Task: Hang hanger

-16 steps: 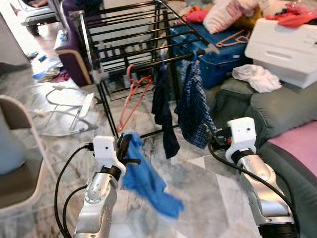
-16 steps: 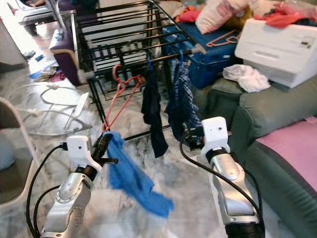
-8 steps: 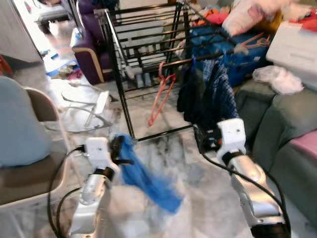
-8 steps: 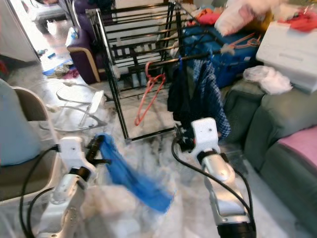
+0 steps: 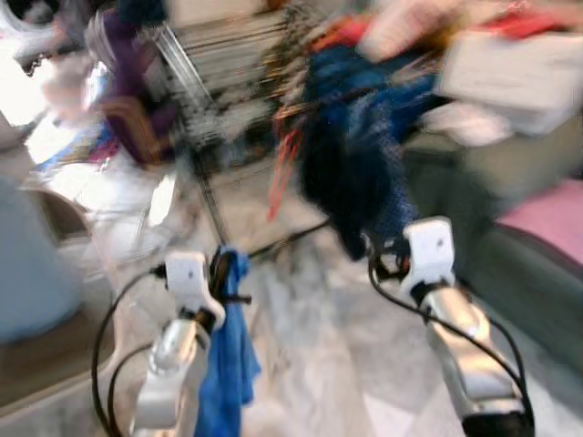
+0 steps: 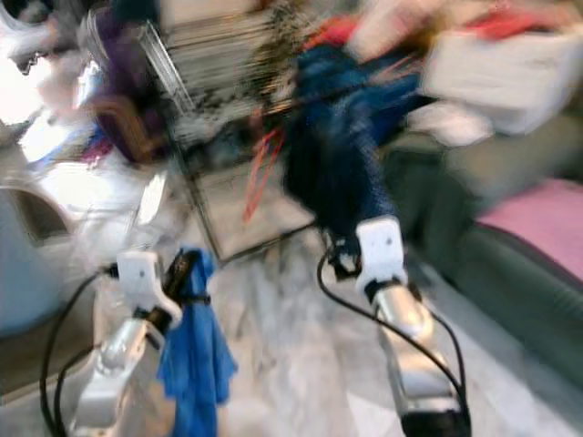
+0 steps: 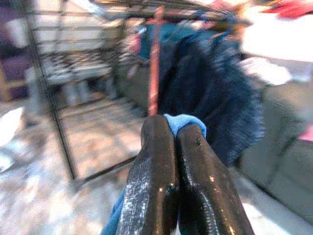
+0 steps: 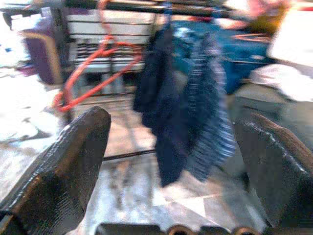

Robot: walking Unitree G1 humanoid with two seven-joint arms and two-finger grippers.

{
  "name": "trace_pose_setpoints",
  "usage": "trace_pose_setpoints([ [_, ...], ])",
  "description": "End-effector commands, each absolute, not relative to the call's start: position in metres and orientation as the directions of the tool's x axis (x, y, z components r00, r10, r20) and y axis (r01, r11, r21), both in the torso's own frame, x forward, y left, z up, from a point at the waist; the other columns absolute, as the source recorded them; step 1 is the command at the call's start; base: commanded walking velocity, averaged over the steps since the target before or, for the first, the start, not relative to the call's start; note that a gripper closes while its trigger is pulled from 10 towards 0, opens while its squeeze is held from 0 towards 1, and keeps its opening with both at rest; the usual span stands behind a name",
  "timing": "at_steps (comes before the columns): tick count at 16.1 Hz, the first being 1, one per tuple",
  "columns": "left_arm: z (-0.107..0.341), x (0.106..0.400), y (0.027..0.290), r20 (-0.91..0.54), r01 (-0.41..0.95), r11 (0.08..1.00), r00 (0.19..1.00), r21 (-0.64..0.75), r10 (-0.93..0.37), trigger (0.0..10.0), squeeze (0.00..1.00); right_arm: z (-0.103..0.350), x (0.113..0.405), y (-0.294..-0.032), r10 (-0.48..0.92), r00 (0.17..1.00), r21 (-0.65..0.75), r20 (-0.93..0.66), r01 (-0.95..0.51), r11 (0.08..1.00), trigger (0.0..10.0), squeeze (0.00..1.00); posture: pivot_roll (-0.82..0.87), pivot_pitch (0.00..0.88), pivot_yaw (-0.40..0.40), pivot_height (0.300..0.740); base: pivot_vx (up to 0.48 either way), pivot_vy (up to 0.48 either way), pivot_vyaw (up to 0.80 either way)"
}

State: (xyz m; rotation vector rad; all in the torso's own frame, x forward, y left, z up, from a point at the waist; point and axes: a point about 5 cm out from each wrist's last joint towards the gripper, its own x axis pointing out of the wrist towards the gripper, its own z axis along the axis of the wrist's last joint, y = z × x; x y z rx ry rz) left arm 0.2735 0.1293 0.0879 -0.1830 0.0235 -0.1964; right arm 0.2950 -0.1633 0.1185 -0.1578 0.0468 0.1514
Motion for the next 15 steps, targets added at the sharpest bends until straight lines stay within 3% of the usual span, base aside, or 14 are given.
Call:
trace_pose_setpoints([
  [1,0.0938,0.2741,0.1389,0.024,0.172,0.974,0.985,-0.146,-0.171,10.0,0.0,0.1216,0.2966,-0.1554,0.165,0.985,-0.136,-0.042,-0.169,0.976,10.0,0.0,-0.15,0.0,0.081,0.74,0.0,0.0,0.0],
  [15,0.0954,0.2679,0.1368,0.043,0.199,0.97,0.98,-0.14,-0.195,10.0,0.0,0.1187,0.2947,-0.1538,0.164,0.985,-0.145,-0.045,-0.169,0.975,10.0,0.0,-0.14,0.0,0.084,0.74,0.0,0.0,0.0],
])
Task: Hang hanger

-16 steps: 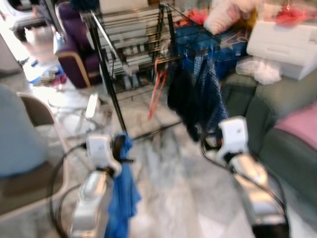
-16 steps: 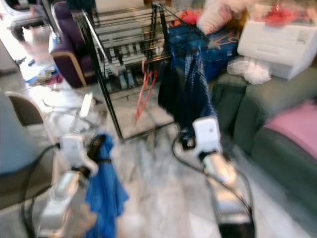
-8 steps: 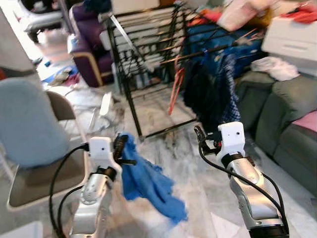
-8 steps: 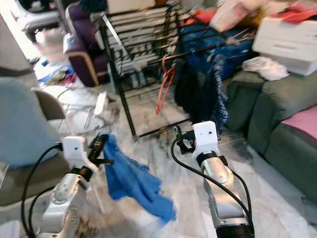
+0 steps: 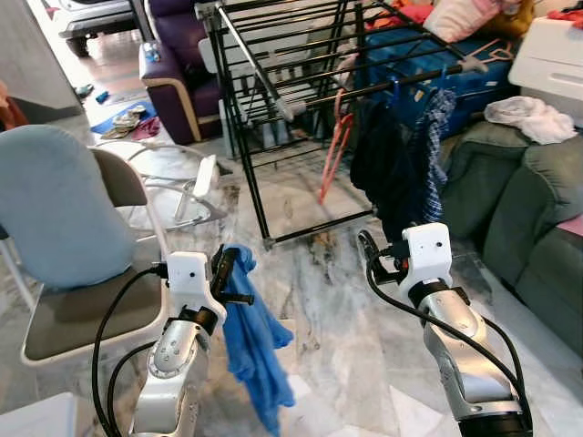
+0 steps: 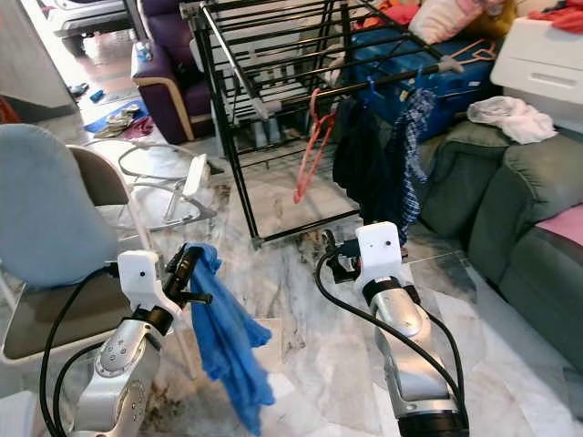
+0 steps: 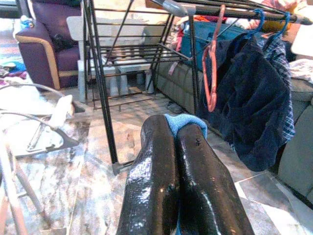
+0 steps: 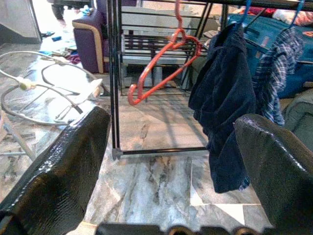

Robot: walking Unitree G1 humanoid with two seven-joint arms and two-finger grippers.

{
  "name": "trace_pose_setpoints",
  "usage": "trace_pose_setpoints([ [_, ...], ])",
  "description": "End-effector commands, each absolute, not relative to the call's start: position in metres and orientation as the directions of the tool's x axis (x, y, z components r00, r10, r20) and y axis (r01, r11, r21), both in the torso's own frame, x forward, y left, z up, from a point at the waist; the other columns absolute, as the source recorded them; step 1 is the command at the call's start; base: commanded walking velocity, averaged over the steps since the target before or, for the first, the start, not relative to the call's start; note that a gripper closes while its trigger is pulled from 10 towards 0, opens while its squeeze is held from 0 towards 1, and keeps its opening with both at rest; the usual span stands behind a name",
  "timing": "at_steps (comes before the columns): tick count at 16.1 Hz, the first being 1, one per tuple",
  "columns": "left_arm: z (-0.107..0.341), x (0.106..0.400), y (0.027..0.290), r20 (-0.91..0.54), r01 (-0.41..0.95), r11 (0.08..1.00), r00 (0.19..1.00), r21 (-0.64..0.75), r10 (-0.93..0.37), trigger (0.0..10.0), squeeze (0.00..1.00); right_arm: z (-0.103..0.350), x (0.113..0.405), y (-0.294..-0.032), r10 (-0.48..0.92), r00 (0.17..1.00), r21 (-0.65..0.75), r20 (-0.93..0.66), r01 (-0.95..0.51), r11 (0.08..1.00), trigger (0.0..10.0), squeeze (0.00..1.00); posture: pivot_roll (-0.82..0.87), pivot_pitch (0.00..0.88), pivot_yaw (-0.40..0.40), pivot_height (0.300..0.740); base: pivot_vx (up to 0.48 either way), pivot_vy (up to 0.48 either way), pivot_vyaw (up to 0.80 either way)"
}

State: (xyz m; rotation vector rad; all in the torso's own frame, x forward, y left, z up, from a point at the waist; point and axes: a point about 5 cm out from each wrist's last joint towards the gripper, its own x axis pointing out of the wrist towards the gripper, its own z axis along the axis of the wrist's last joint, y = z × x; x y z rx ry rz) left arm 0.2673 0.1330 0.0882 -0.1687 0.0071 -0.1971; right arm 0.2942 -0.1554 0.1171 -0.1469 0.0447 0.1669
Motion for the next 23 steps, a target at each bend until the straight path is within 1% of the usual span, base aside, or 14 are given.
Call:
trace_pose_setpoints([
  [1,0.0956,0.2684,0.1355,0.044,0.206,0.968,0.978,-0.142,-0.202,10.0,0.0,0.1192,0.2952,-0.1535,0.166,0.985,-0.153,-0.042,-0.171,0.973,10.0,0.0,-0.14,0.0,0.084,0.74,0.0,0.0,0.46],
  [4,0.0957,0.2688,0.1347,0.043,0.21,0.967,0.978,-0.144,-0.206,10.0,0.0,0.1197,0.2963,-0.1537,0.16,0.986,-0.15,-0.038,-0.164,0.975,10.0,0.0,-0.14,0.0,0.087,0.74,0.26,0.0,0.6],
  [12,0.0952,0.2697,0.1311,0.04,0.226,0.963,0.974,-0.147,-0.223,10.0,0.0,0.1186,0.2975,-0.1535,0.157,0.987,-0.148,-0.041,-0.161,0.976,10.0,0.0,-0.14,0.0,0.089,0.74,0.283,0.0,0.0],
  [23,0.0949,0.2723,0.129,0.042,0.234,0.961,0.972,-0.144,-0.231,10.0,0.0,0.119,0.2997,-0.1522,0.167,0.985,-0.15,-0.039,-0.171,0.974,10.0,0.0,-0.14,0.0,0.086,0.74,0.422,0.0,0.0],
])
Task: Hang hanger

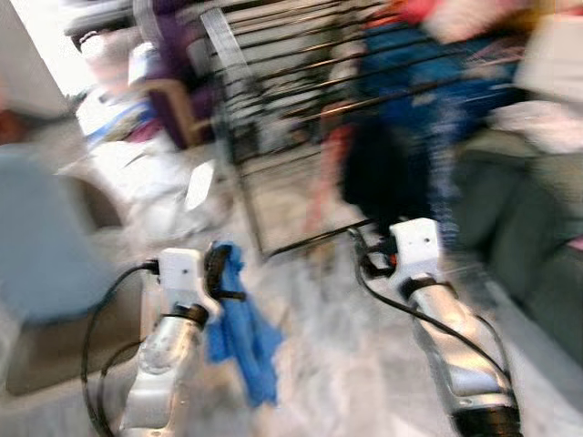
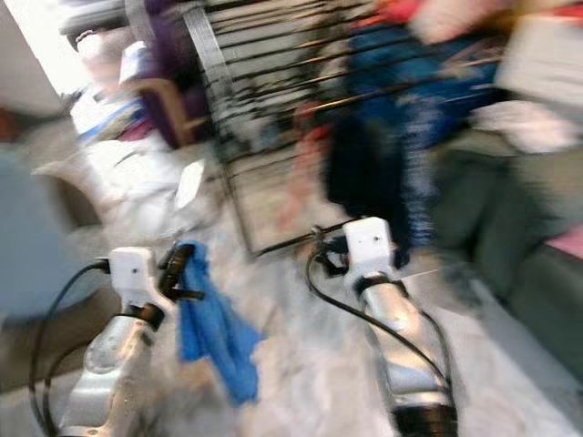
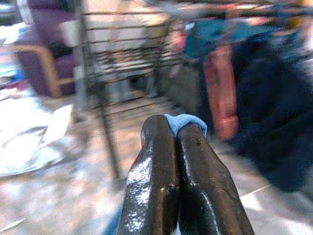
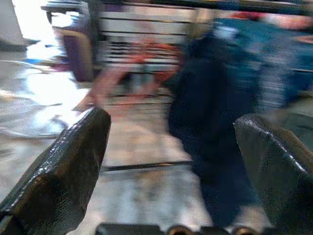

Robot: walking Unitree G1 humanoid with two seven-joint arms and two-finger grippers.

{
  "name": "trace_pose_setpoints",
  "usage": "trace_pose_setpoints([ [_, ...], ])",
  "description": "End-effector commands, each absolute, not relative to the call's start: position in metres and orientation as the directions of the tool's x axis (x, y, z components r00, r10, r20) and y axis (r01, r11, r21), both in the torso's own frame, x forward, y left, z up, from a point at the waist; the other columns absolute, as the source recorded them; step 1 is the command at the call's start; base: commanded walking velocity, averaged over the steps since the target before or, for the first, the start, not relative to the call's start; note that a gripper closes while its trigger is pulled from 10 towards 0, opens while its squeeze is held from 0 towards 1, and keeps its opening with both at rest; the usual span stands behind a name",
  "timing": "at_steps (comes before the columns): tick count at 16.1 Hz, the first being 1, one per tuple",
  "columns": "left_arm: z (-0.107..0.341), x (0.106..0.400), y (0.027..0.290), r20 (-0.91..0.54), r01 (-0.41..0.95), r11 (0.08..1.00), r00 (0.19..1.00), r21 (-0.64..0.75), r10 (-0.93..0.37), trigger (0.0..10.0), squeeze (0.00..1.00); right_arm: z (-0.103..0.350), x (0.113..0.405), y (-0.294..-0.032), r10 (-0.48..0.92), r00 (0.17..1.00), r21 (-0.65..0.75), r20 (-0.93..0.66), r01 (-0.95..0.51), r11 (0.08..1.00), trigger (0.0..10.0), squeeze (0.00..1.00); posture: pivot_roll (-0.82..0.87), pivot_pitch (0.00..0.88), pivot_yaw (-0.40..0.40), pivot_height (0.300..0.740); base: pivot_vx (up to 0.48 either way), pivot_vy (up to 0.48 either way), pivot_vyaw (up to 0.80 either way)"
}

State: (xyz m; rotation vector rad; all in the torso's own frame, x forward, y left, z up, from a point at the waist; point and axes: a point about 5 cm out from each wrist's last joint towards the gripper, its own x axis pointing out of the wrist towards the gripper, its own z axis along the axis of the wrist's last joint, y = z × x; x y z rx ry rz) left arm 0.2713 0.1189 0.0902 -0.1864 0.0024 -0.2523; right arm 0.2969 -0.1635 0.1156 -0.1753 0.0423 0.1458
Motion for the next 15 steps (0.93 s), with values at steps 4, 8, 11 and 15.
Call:
trace_pose_setpoints([
  [4,0.0948,0.2726,0.1289,0.043,0.23,0.962,0.973,-0.145,-0.227,10.0,0.0,0.1191,0.301,-0.1509,0.174,0.984,-0.15,-0.037,-0.178,0.973,10.0,0.0,-0.14,0.0,0.083,0.74,0.47,0.0,0.0],
  [8,0.0933,0.2723,0.1303,0.032,0.216,0.965,0.976,-0.149,-0.213,10.0,0.0,0.1174,0.2999,-0.1511,0.177,0.983,-0.152,-0.043,-0.182,0.971,10.0,0.0,-0.14,0.0,0.083,0.74,0.381,0.171,0.0],
  [11,0.0928,0.2718,0.1297,0.03,0.218,0.965,0.976,-0.147,-0.216,10.0,0.0,0.117,0.2991,-0.1515,0.179,0.983,-0.153,-0.044,-0.183,0.971,10.0,0.0,-0.14,0.0,0.086,0.74,0.333,0.346,0.0],
  [15,0.0919,0.2712,0.1287,0.029,0.22,0.964,0.975,-0.148,-0.218,10.0,0.0,0.1169,0.2985,-0.1519,0.179,0.983,-0.155,-0.044,-0.184,0.971,10.0,0.0,-0.14,0.0,0.083,0.74,0.327,0.352,0.0],
])
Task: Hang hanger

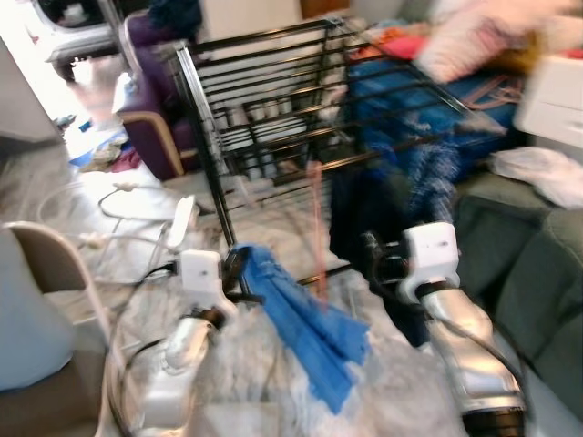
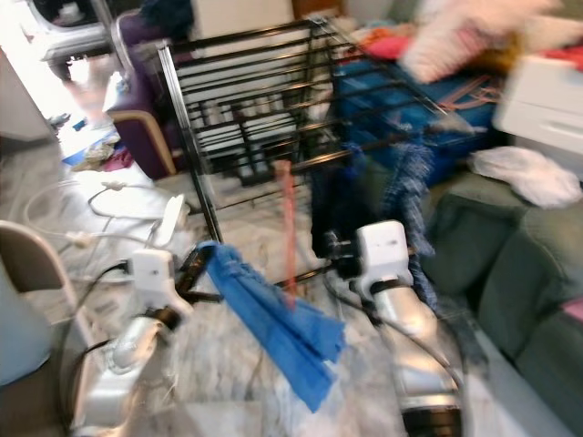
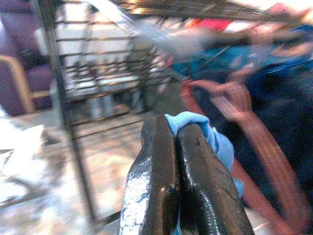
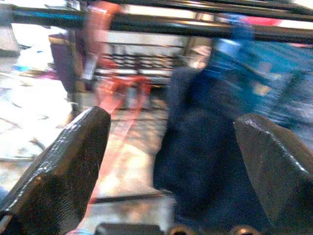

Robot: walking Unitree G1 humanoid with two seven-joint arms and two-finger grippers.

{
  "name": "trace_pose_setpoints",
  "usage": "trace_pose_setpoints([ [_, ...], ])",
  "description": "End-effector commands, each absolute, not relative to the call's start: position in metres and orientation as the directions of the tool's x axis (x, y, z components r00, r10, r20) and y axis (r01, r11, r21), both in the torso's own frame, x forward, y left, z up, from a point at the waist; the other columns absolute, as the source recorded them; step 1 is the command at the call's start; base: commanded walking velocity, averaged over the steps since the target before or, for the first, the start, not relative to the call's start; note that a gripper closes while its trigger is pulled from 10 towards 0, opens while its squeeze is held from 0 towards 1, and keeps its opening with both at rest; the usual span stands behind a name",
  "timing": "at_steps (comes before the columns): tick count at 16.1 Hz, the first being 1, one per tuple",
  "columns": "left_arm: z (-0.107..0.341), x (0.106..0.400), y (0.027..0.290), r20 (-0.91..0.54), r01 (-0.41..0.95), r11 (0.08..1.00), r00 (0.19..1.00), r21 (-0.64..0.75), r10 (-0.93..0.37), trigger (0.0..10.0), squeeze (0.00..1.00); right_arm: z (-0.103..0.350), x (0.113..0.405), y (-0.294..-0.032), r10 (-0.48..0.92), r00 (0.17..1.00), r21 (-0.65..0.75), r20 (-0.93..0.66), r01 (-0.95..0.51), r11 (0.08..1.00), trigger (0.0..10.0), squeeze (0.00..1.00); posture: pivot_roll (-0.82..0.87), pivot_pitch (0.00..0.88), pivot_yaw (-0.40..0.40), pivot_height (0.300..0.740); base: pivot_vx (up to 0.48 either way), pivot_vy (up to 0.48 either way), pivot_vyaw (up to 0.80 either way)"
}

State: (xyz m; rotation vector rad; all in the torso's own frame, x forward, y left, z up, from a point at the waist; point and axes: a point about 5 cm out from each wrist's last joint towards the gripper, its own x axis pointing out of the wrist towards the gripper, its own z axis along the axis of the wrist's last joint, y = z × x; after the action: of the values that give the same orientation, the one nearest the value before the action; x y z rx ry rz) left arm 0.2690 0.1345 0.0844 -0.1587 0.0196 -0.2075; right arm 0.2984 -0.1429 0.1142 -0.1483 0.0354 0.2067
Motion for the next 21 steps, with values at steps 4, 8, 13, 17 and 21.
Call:
trace_pose_setpoints([
  [4,0.089,0.27,0.126,0.009,0.217,0.963,0.976,-0.161,-0.219,10.0,0.0,0.116,0.299,-0.152,0.181,0.982,-0.157,-0.05,-0.186,0.97,10.0,0.0,-0.14,0.0,0.081,0.74,0.0,0.0,0.0],
  [8,0.088,0.27,0.125,0.003,0.222,0.961,0.974,-0.164,-0.225,10.0,0.0,0.114,0.3,-0.147,0.207,0.976,-0.143,-0.073,-0.216,0.966,10.0,0.0,-0.14,0.0,0.081,0.74,0.0,0.0,0.0],
  [13,0.086,0.27,0.123,-0.013,0.231,0.959,0.972,-0.165,-0.236,10.0,0.0,0.106,0.309,-0.146,0.186,0.97,-0.158,-0.156,-0.21,0.965,10.0,0.0,-0.14,0.0,0.079,0.74,0.0,0.0,0.0],
  [17,0.084,0.271,0.121,-0.027,0.241,0.956,0.968,-0.165,-0.248,10.0,0.0,0.098,0.321,-0.146,0.174,0.954,-0.135,-0.243,-0.211,0.968,10.0,0.0,-0.14,0.0,0.08,0.74,0.0,0.0,0.0],
  [21,0.083,0.271,0.12,-0.035,0.243,0.956,0.967,-0.165,-0.252,10.0,0.0,0.096,0.333,-0.142,0.175,0.945,-0.112,-0.275,-0.213,0.971,10.0,0.0,-0.14,0.0,0.08,0.74,0.0,0.0,0.0],
])
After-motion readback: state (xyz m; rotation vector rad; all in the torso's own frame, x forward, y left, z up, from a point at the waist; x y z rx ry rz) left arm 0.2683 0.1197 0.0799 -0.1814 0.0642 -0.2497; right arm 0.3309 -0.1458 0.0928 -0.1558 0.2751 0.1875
